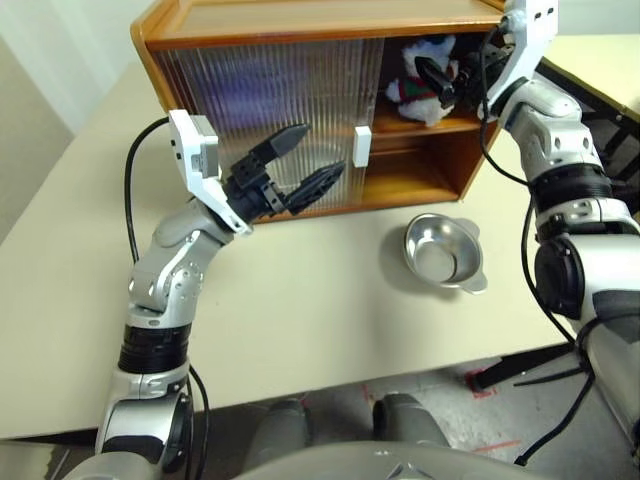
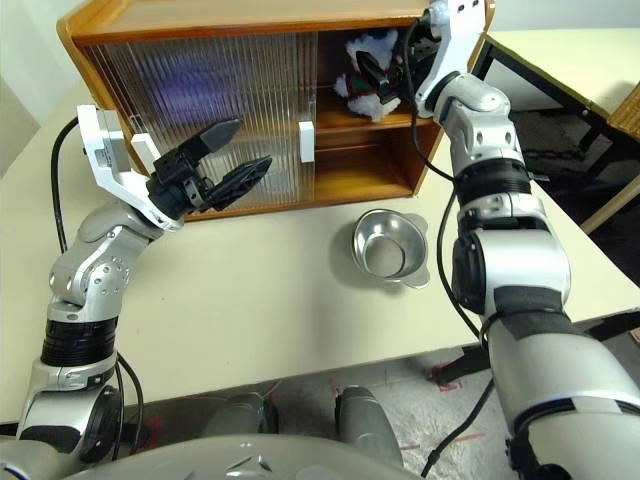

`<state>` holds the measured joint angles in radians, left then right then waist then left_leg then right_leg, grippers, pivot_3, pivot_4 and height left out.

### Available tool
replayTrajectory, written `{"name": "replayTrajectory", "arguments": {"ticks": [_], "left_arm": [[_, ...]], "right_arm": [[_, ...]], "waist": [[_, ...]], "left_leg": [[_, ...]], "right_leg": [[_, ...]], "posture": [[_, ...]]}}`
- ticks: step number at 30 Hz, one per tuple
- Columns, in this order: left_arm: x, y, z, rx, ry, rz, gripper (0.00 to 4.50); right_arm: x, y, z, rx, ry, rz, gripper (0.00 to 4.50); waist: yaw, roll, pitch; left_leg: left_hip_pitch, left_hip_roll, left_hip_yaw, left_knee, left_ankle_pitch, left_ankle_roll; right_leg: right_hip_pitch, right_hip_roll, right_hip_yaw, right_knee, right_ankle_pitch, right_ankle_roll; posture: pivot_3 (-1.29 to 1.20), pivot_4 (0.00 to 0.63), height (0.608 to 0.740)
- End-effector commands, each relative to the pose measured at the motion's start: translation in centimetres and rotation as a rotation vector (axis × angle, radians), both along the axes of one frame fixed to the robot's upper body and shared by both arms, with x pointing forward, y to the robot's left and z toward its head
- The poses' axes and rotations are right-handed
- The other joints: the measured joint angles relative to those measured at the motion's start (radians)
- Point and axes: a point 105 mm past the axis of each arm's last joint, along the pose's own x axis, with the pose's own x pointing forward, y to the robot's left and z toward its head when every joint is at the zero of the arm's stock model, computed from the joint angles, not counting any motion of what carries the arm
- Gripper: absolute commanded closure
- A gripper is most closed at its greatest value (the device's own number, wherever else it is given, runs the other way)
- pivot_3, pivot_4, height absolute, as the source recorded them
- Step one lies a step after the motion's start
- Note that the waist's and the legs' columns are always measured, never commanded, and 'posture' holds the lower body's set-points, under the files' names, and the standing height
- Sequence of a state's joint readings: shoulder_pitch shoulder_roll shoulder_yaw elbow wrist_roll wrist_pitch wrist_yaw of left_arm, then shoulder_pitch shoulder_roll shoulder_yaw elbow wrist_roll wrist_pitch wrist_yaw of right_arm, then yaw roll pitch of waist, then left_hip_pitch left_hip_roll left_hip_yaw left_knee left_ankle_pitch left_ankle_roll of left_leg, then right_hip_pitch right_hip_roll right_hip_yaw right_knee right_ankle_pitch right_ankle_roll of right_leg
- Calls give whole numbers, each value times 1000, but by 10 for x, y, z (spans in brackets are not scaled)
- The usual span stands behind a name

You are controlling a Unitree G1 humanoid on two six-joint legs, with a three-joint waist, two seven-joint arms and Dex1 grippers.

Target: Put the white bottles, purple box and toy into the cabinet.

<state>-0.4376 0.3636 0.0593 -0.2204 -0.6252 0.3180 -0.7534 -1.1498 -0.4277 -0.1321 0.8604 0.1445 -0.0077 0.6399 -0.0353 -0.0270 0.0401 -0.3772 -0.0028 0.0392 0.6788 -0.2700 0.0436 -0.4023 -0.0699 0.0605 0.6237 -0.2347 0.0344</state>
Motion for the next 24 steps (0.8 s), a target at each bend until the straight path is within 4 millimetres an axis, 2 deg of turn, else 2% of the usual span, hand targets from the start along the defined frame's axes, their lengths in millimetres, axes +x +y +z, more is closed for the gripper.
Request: {"name": "replayTrajectory", "arguments": {"ticks": [1,7,13,19,24], "left_arm": [[-1,-3,-3,5,8,-15,0],[0,-5,-3,7,8,-31,0],[2,-6,-1,7,5,-37,0],[2,-6,-1,9,2,-39,0],[1,-3,-2,10,5,-30,0]], "right_arm": [[-12,-2,6,12,-15,12,36],[-35,-7,-6,19,37,15,36],[-50,-11,-24,51,137,30,36],[-59,-13,-47,48,202,28,36],[-82,-23,-70,79,276,42,36]], "waist": [[0,0,0],[0,0,0],[0,0,0],[0,0,0],[3,0,0]], "left_leg": [[0,0,0,0,0,0],[-3,0,0,0,2,3],[-4,0,1,1,2,4],[-4,0,1,1,2,4],[-5,0,1,1,2,4]], "right_leg": [[-1,0,0,0,0,0],[-4,0,0,2,0,0],[-5,0,1,1,0,0],[-4,1,1,1,0,0],[-4,1,1,0,0,1]], "posture": [[35,0,740],[11,0,740],[6,0,740],[13,0,740],[14,0,740]]}}
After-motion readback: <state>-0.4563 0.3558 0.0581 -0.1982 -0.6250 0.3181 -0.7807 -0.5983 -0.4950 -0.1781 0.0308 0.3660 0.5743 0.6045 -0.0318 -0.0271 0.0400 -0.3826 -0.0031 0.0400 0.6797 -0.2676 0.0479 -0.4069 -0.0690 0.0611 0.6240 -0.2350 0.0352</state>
